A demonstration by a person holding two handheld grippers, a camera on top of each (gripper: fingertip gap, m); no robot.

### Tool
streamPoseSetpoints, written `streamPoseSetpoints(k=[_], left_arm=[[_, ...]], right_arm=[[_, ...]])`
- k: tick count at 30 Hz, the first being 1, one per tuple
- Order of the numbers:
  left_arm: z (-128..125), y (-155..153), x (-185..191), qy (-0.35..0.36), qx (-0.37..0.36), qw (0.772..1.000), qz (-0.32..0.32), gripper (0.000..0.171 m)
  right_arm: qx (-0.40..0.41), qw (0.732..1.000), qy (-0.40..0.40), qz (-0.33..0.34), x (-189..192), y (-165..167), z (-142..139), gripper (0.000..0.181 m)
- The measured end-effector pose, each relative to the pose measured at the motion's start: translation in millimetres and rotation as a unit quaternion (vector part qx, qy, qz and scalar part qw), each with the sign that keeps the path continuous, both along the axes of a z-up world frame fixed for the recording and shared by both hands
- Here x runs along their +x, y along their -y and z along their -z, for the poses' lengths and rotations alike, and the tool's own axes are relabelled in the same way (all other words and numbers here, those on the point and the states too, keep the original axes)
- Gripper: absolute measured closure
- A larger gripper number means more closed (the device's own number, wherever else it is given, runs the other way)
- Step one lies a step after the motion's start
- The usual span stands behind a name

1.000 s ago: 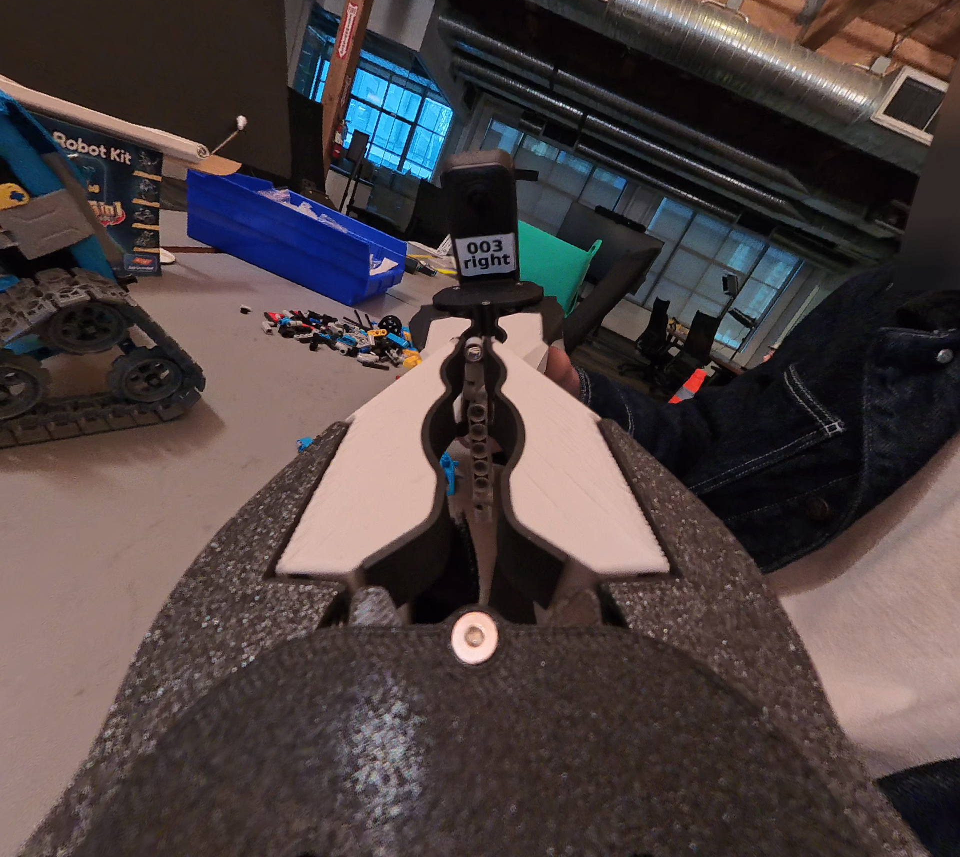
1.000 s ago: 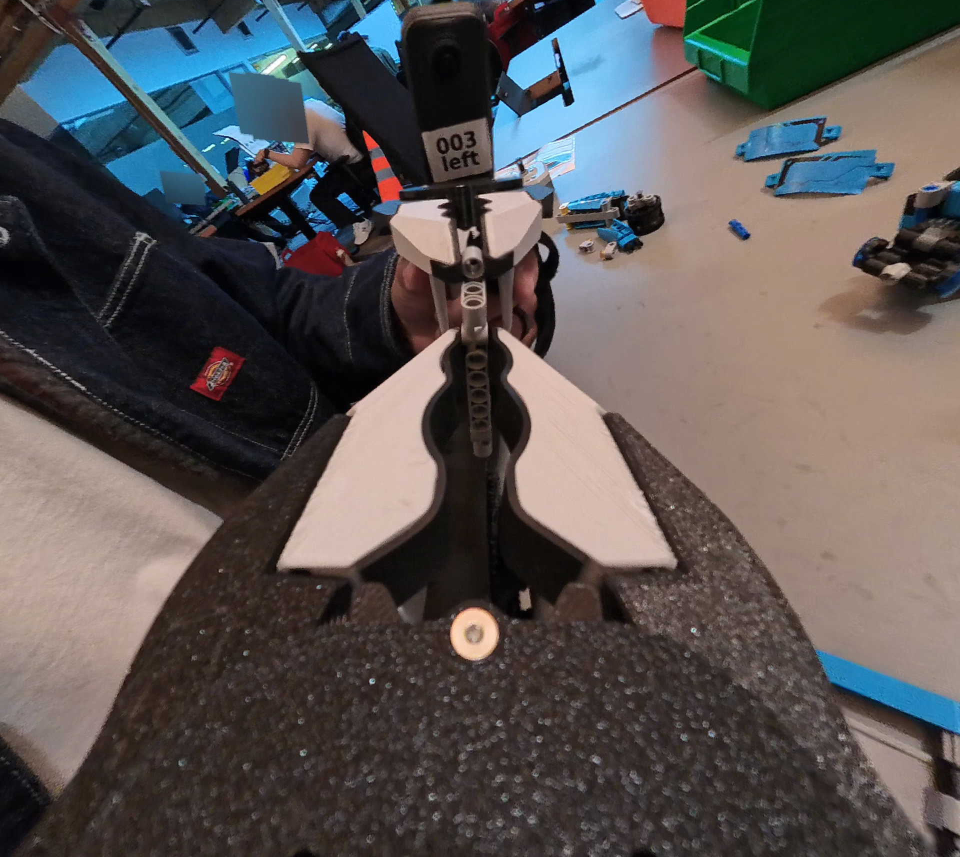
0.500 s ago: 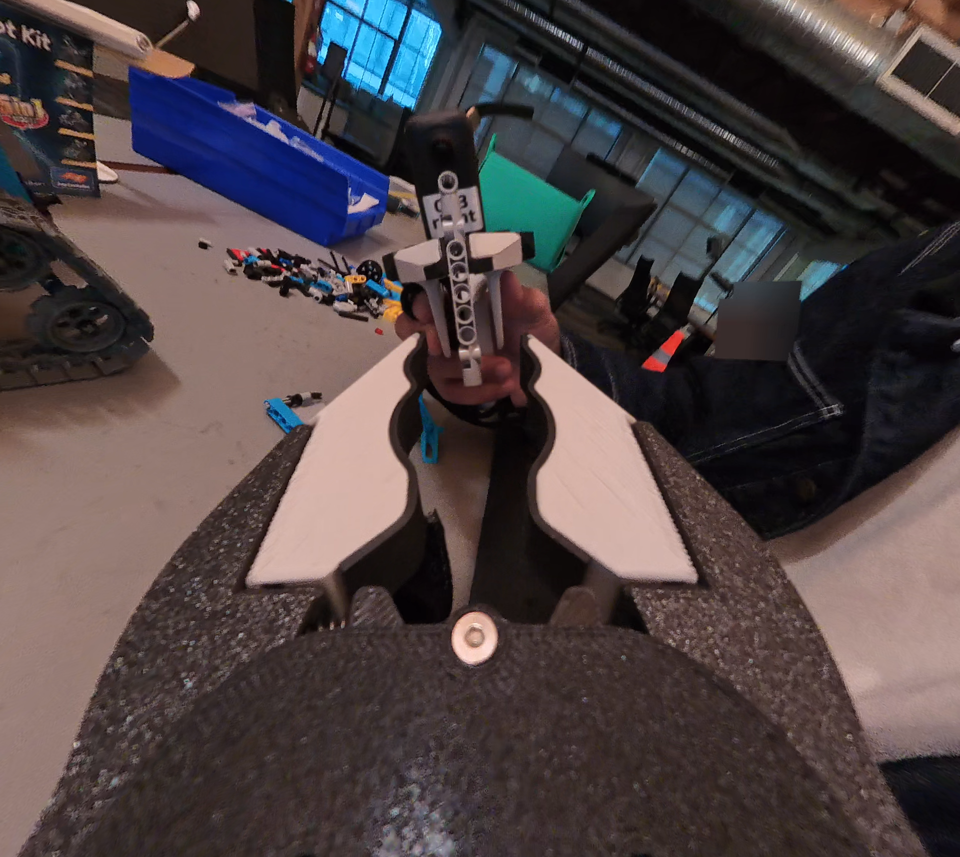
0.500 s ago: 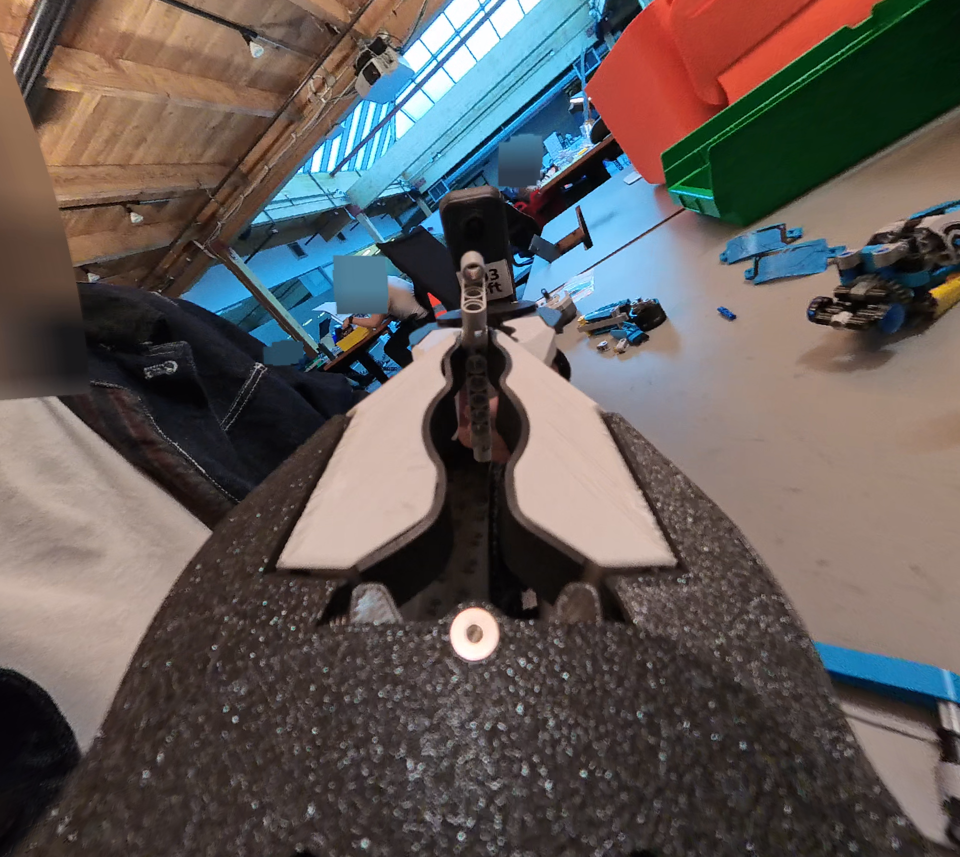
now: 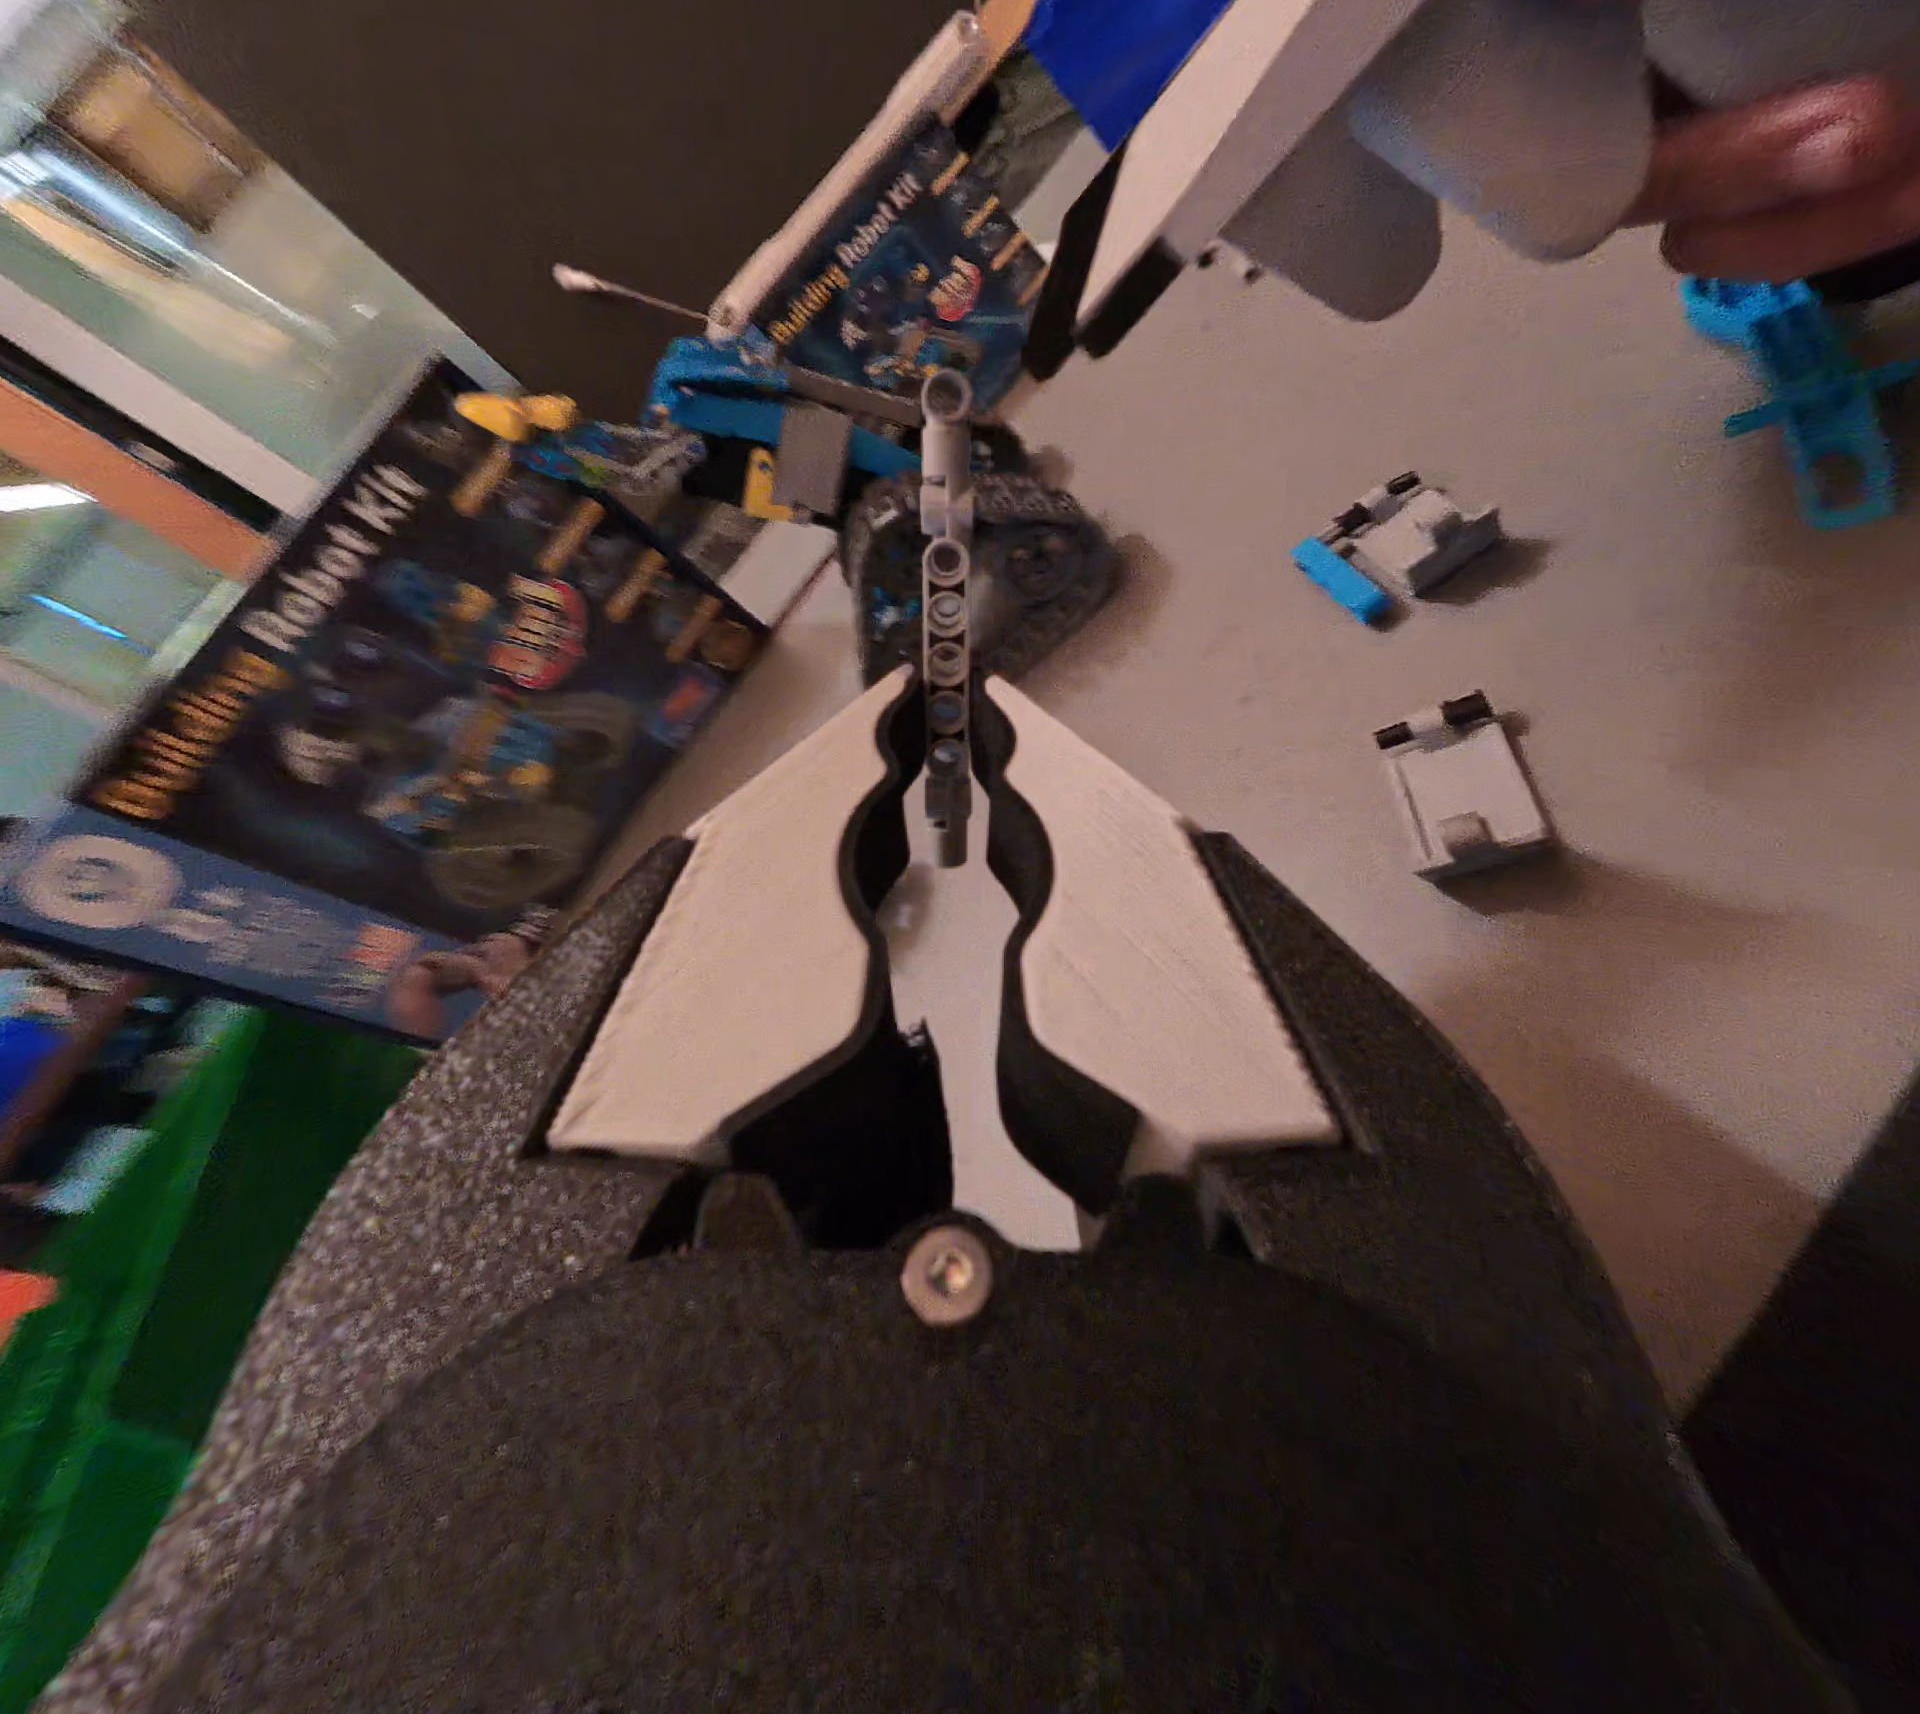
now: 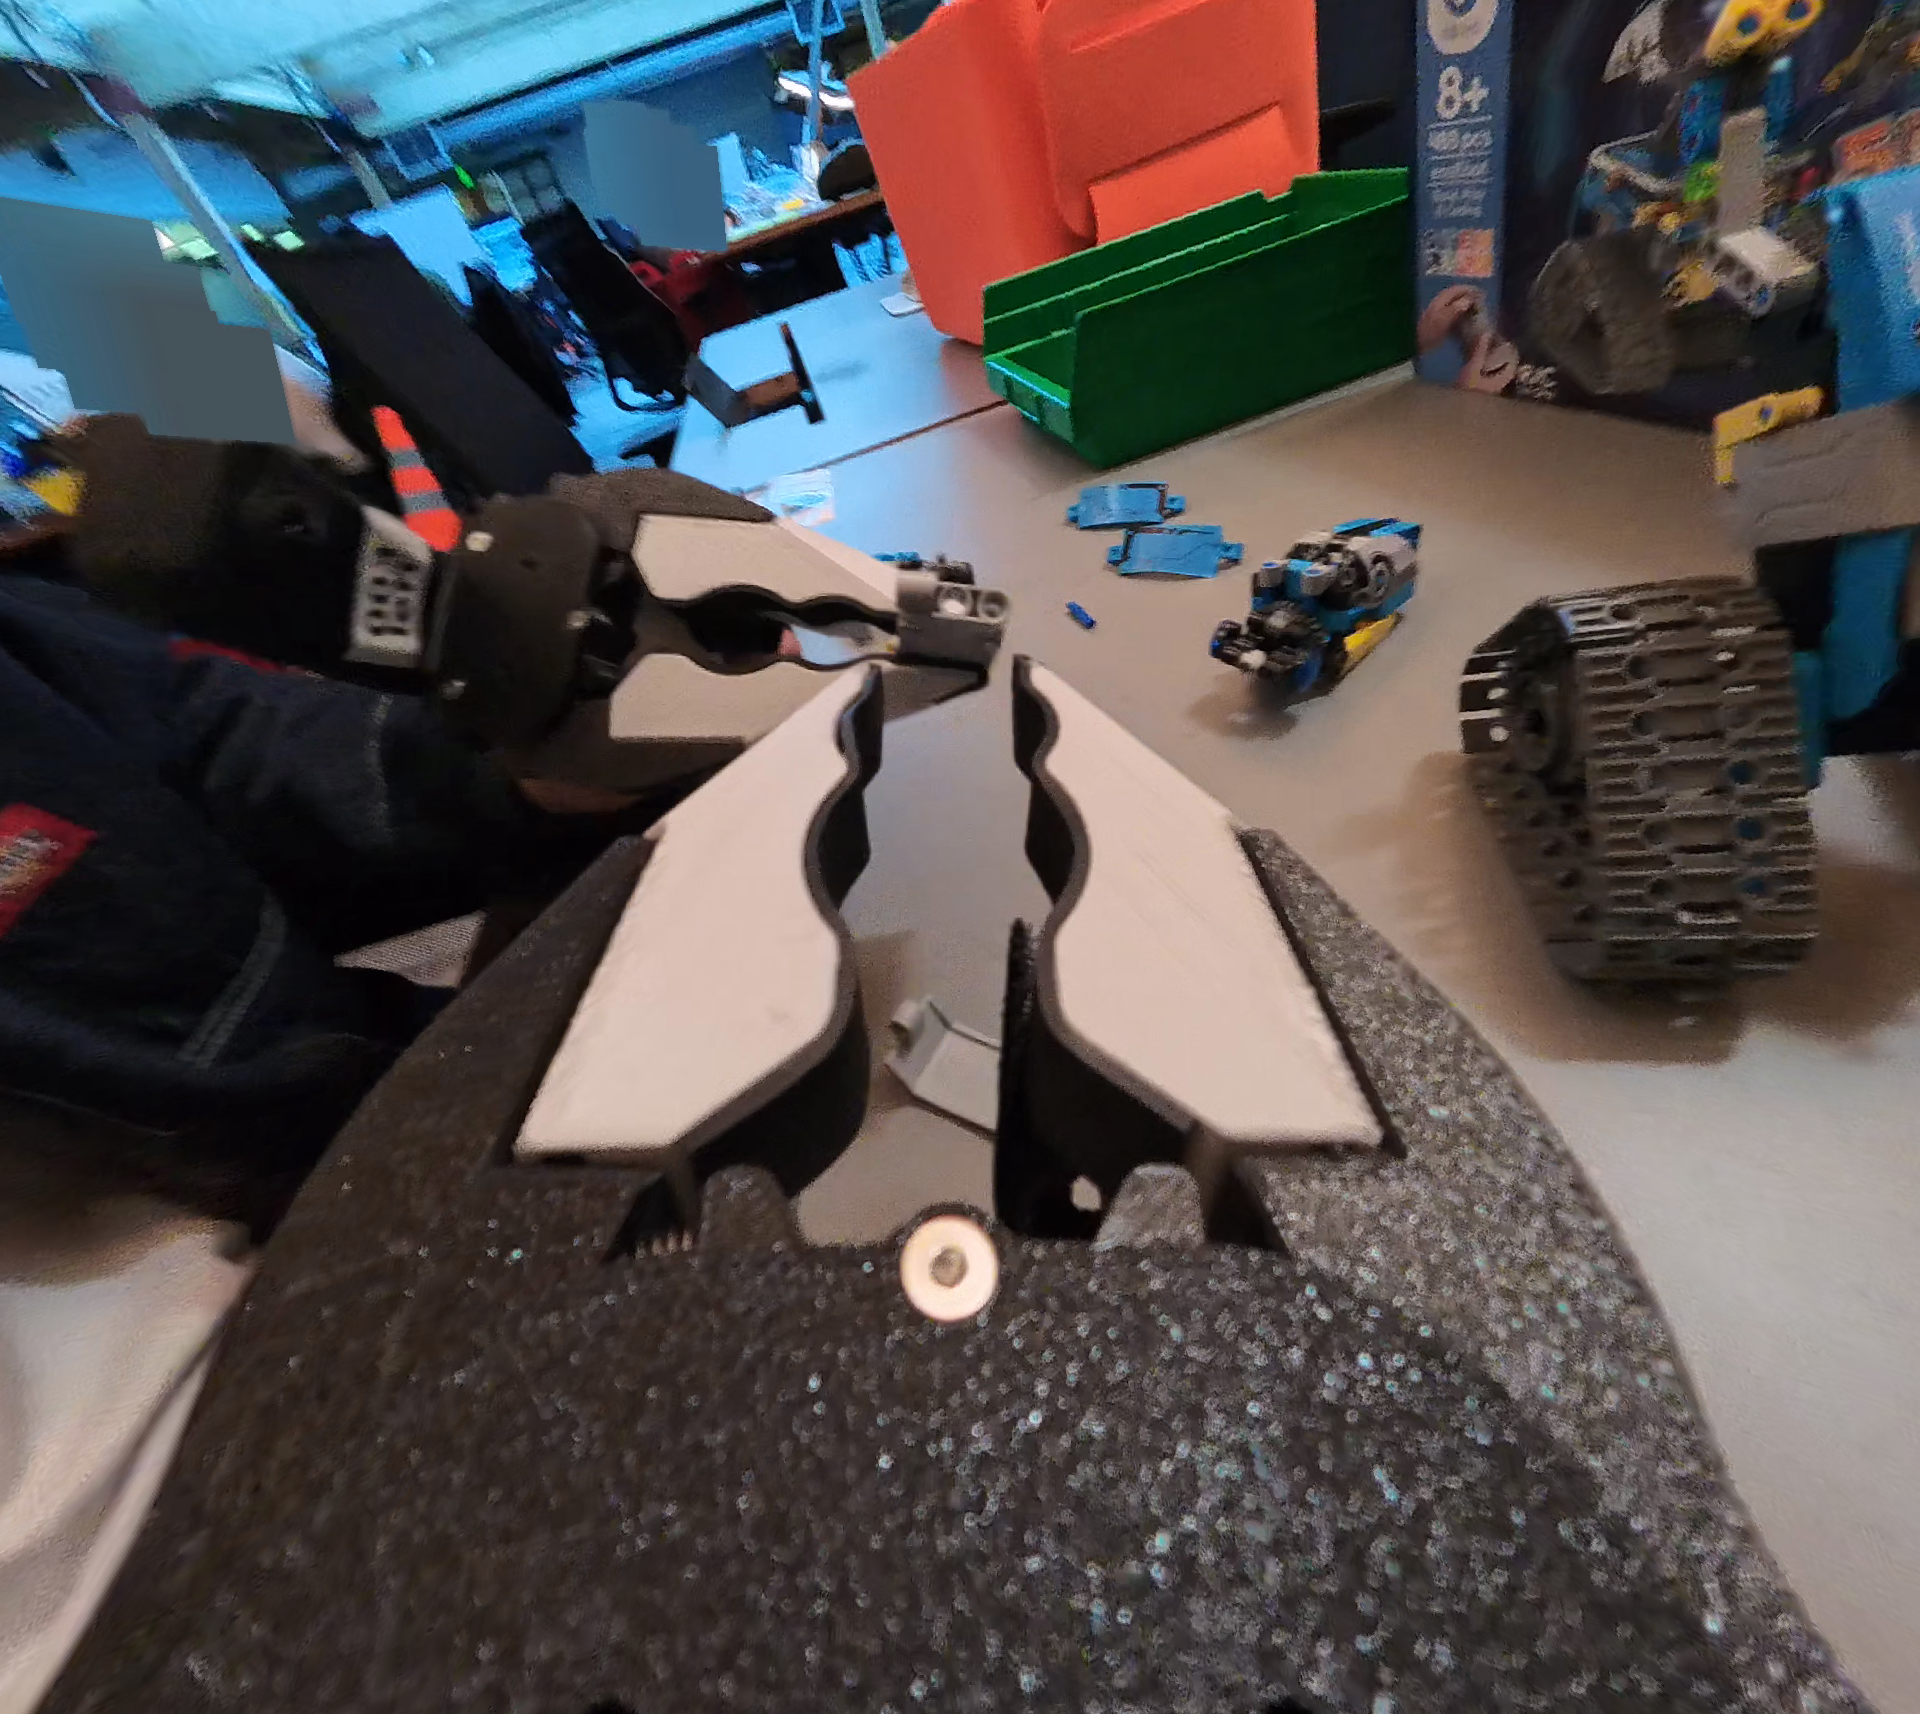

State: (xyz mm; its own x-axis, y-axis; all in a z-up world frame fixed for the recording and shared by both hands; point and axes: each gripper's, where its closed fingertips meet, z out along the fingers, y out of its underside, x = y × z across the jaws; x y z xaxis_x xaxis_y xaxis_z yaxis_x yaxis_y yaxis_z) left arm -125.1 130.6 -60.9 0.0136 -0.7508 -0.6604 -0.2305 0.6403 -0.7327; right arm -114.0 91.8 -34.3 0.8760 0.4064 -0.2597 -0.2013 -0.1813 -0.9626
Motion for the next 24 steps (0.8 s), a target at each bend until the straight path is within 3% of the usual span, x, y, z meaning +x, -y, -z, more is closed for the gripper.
streamPoseSetpoints(k=[3, 7, 10, 11, 15, 17, 24], left_arm=[[-5, 1, -1, 0.014, 0.079, 0.997, -0.022, 0.165], [-1, 5, 1, 0.005, 0.13, 0.991, -0.027, 0.165], [3, 9, 2, -0.001, 0.147, 0.989, -0.02, 0.165], [4, 11, 2, -0.003, 0.151, 0.988, -0.016, 0.166], [8, 10, 3, -0.013, 0.153, 0.988, -0.018, 0.166], [9, 9, 3, -0.016, 0.147, 0.989, -0.02, 0.165], [16, 8, 5, -0.032, 0.153, 0.987, -0.021, 0.166]], right_arm=[[-0.002, 0.999, 0.033, -0.001, -6, -1, 2, 0.161], [0.018, 0.998, 0.057, 0.001, -11, 2, -4, 0.167], [0.015, 0.998, 0.057, -0.004, -10, 3, -3, 0.169], [0.013, 0.998, 0.059, -0.01, -12, 4, -2, 0.181], [0.004, 0.998, 0.068, -0.015, -14, 3, 3, 0.178], [0.001, 0.998, 0.063, -0.004, -9, 2, 3, 0.165], [-0.036, 0.997, 0.062, -0.009, -6, 1, 16, 0.168]])
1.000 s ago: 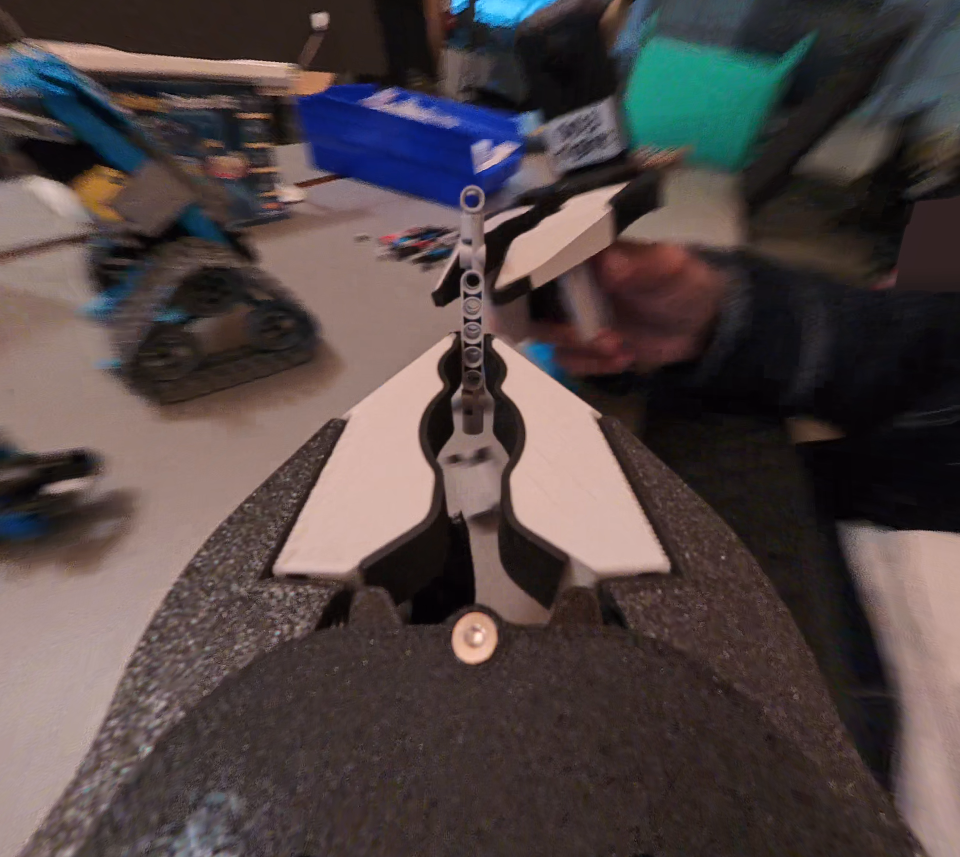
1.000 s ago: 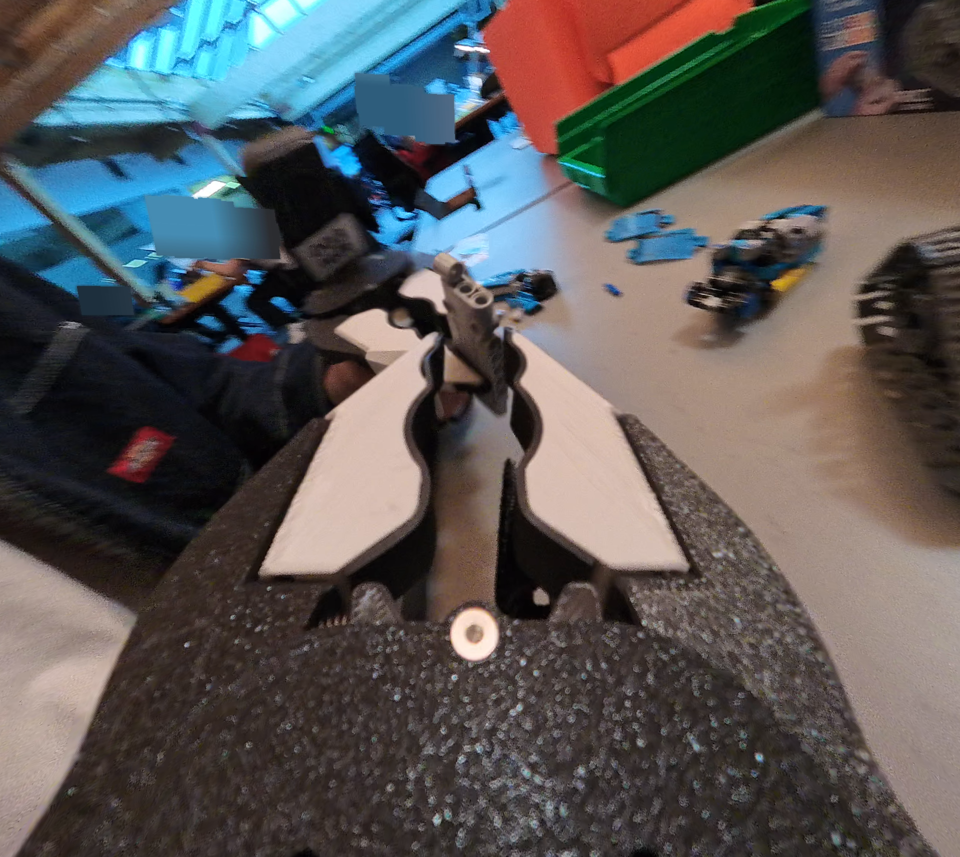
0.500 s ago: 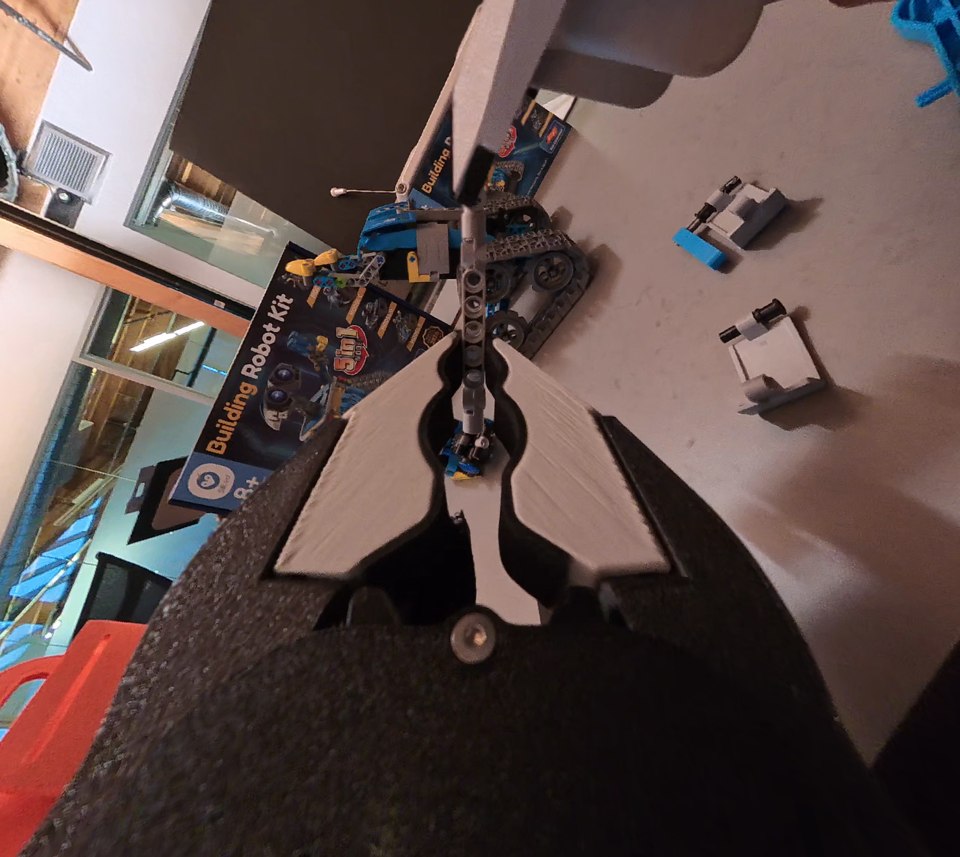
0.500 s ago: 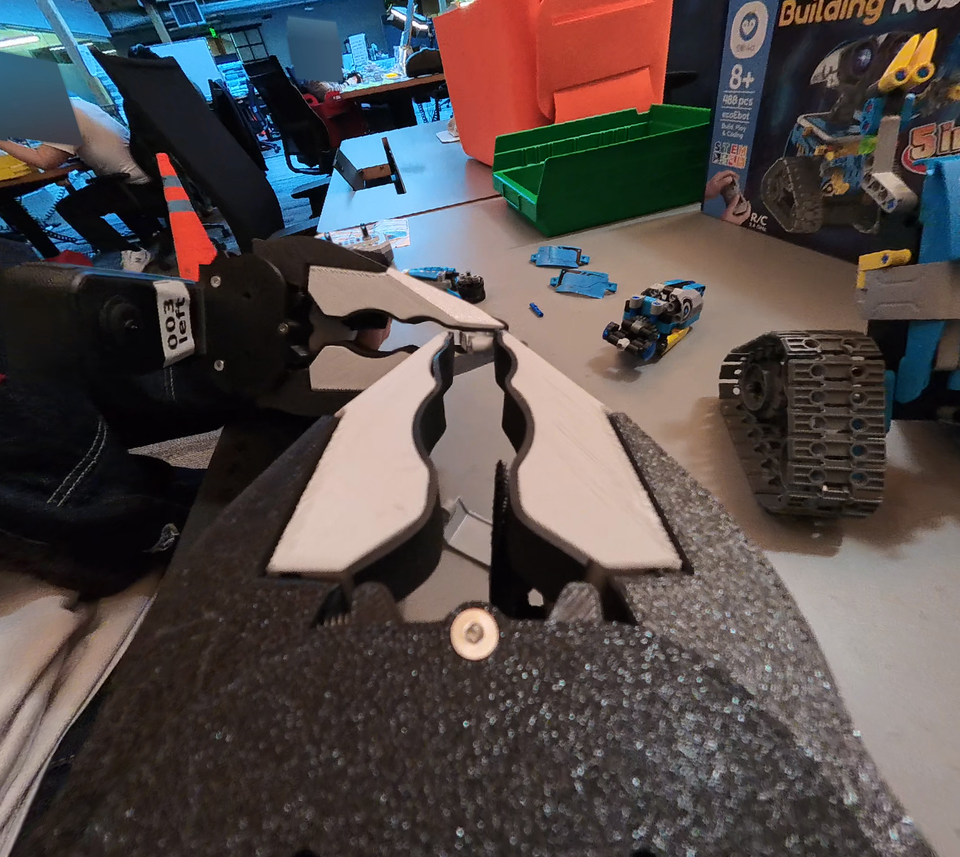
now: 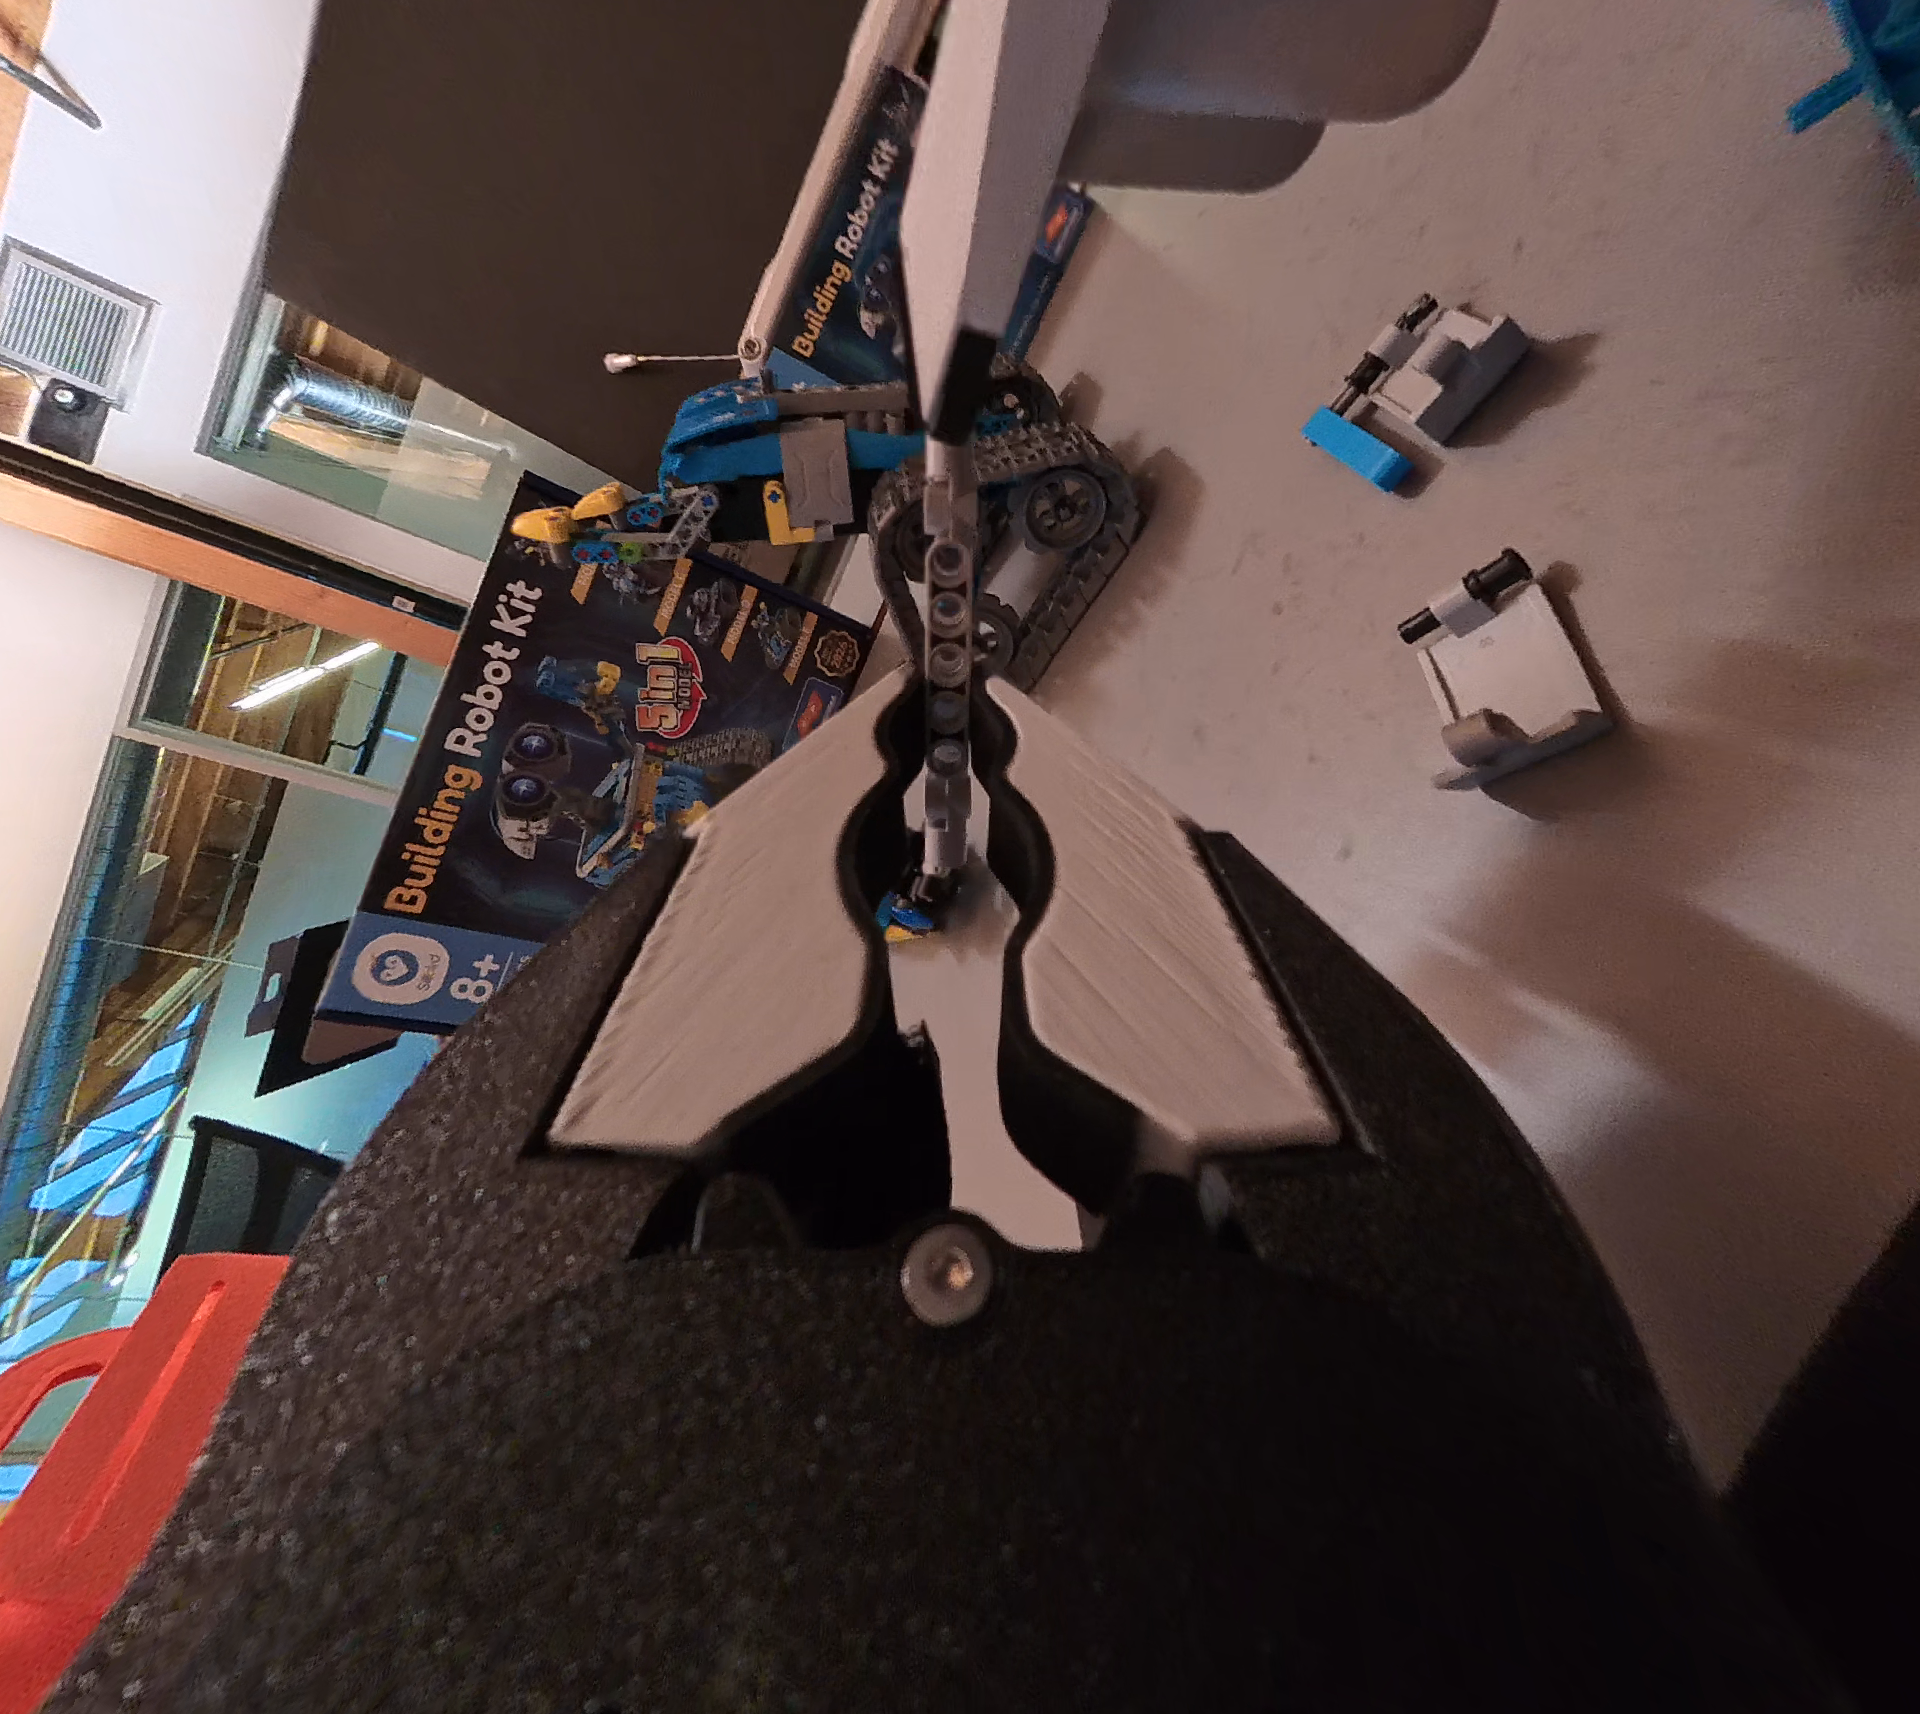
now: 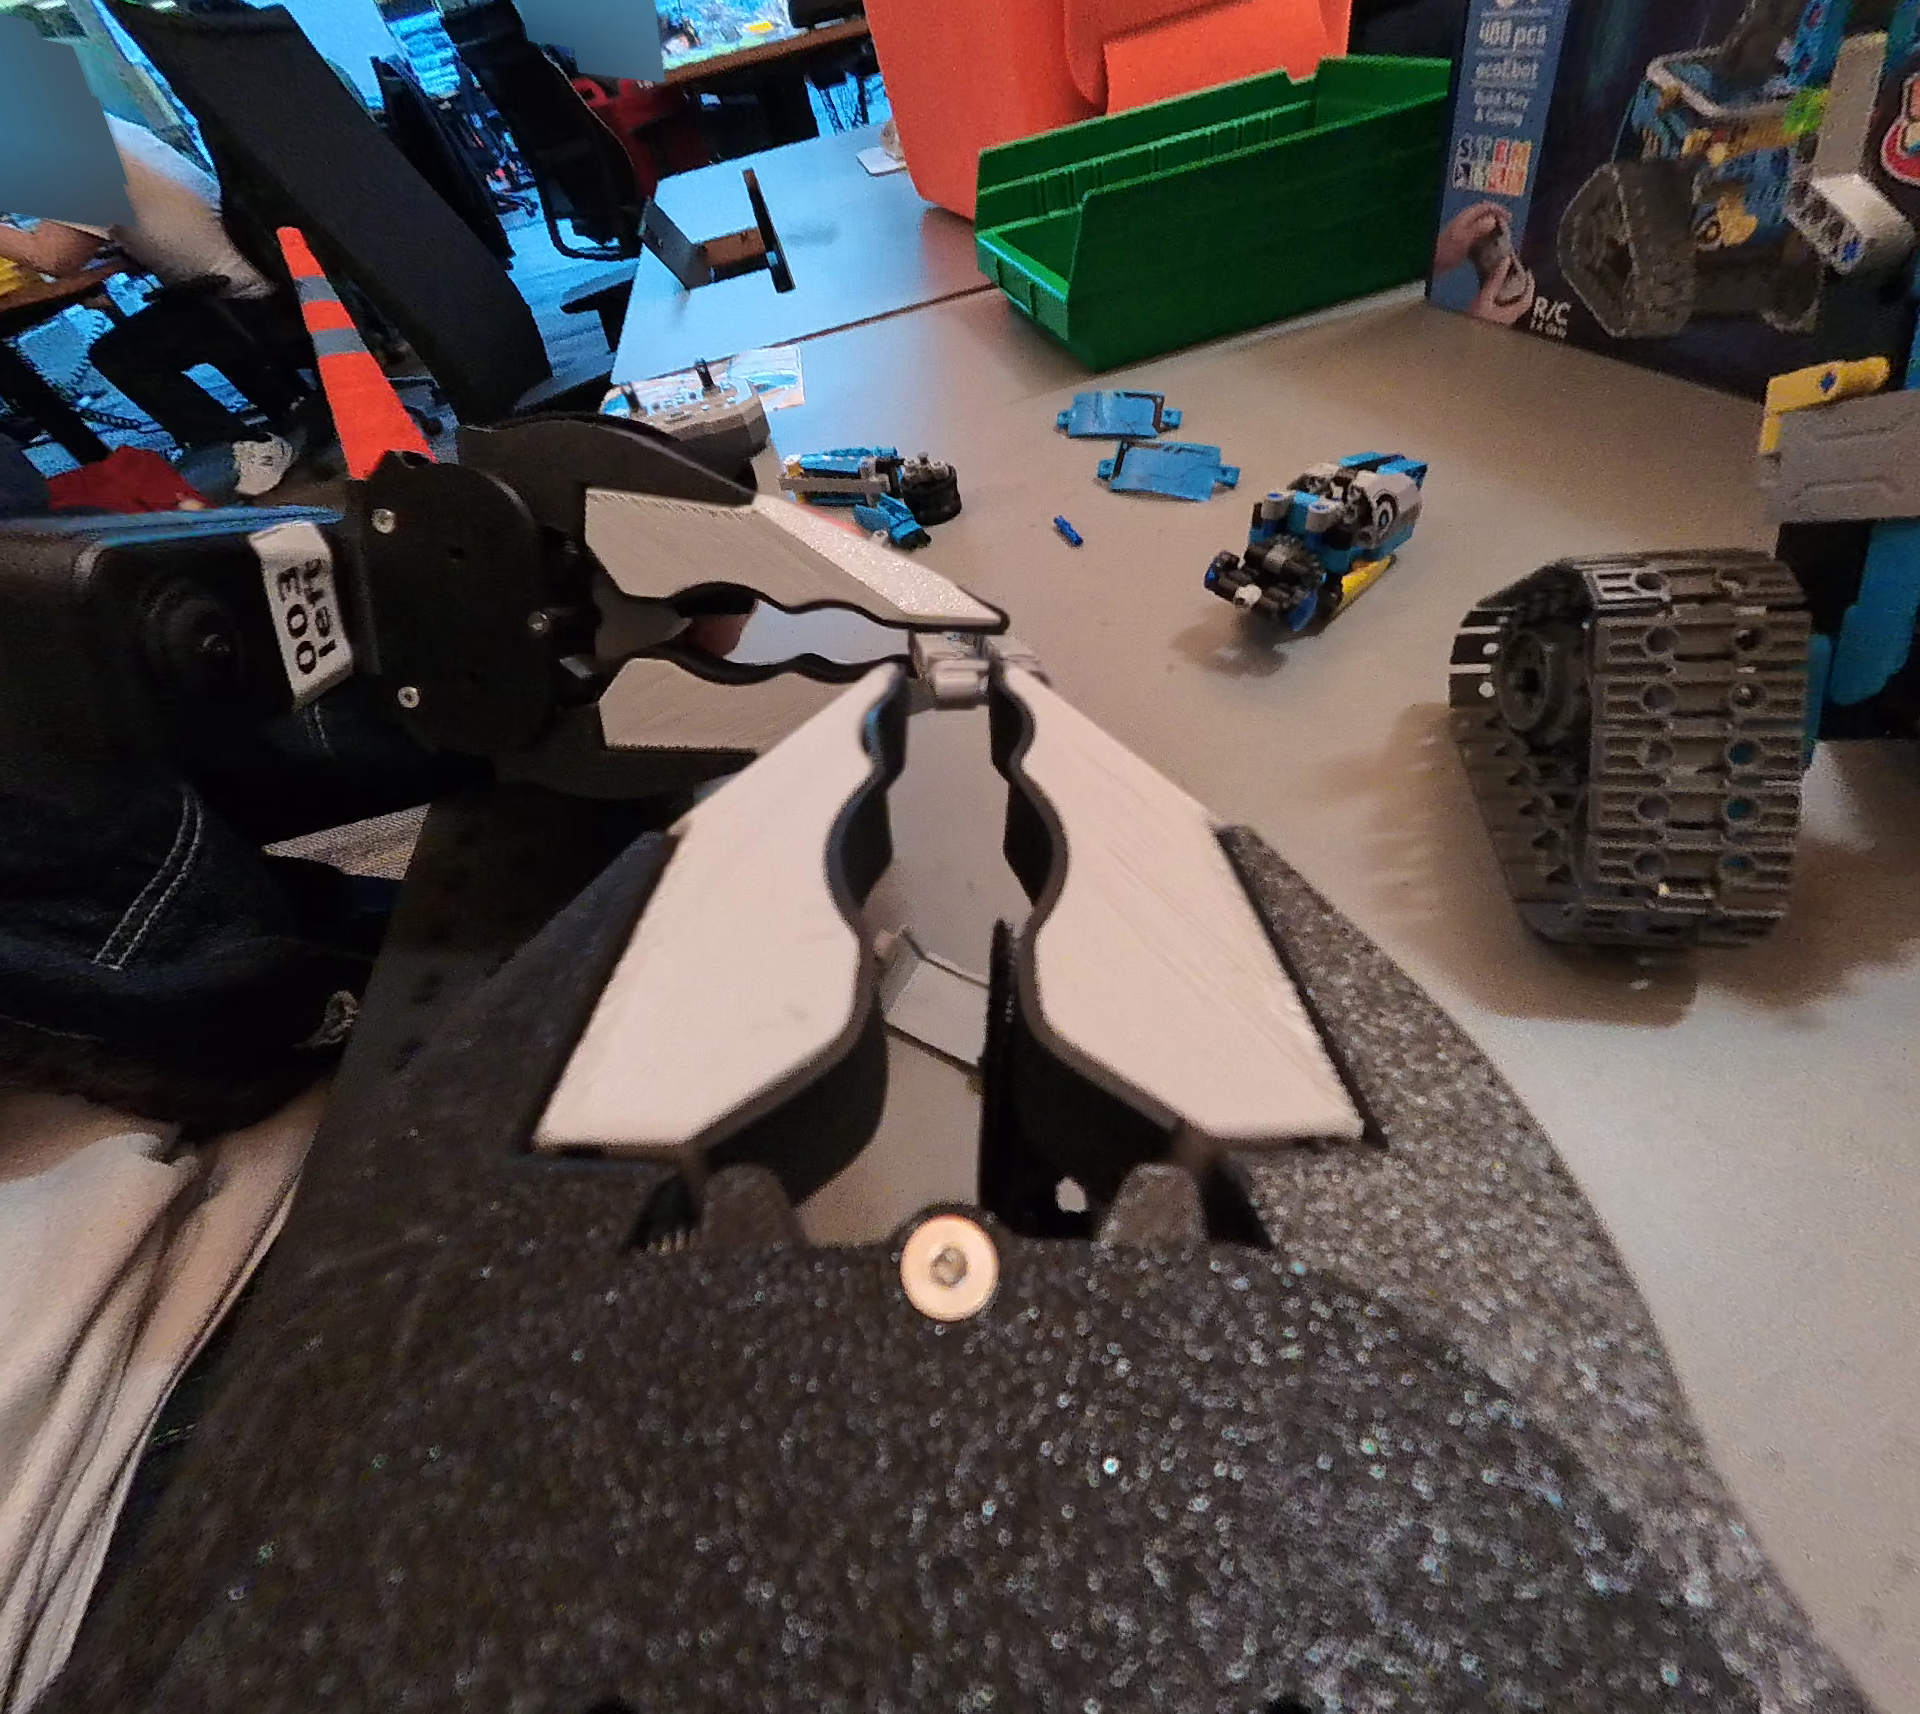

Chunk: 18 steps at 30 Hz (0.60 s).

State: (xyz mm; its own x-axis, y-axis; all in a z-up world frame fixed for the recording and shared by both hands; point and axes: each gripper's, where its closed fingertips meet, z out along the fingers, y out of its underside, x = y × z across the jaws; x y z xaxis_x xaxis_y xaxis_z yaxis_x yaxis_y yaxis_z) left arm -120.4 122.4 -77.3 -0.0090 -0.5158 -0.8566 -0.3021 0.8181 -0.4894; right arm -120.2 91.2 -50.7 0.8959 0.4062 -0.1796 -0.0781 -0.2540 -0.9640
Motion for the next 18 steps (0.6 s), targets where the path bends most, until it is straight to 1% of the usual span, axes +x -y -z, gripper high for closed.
streamPoseSetpoints(k=[1, 3, 6, 9, 11, 14, 18], left_arm=[[2, 1, 0, -0.005, 0.006, 1.0, -0.001, 0.165], [4, 0, 1, -0.01, 0.013, 1.0, -0.006, 0.165], [3, -2, 2, -0.003, -0.005, 1.0, -0.01, 0.165], [-3, 11, 4, 0.013, 0.0, 1.0, 0.014, 0.157], [-1, 14, 5, 0.007, 0.023, 1.0, 0.012, 0.165], [-7, 16, 3, 0.019, 0.014, 1.0, 0.016, 0.165], [-4, 15, 2, 0.014, 0.021, 1.0, 0.014, 0.166]], right_arm=[[-0.003, 1.0, -0.001, 0.002, 1, 0, 1, 0.175], [-0.017, 1.0, -0.007, 0.0, 2, 0, 5, 0.175], [-0.025, 0.999, -0.027, -0.004, 1, 0, 6, 0.176], [-0.032, 0.999, -0.024, -0.024, -10, 0, 8, 0.176], [-0.027, 0.999, -0.009, -0.019, -12, -1, 7, 0.176], [-0.014, 0.999, -0.015, -0.029, -14, 1, 2, 0.175], [-0.021, 0.999, -0.014, -0.031, -15, 1, 5, 0.175]])
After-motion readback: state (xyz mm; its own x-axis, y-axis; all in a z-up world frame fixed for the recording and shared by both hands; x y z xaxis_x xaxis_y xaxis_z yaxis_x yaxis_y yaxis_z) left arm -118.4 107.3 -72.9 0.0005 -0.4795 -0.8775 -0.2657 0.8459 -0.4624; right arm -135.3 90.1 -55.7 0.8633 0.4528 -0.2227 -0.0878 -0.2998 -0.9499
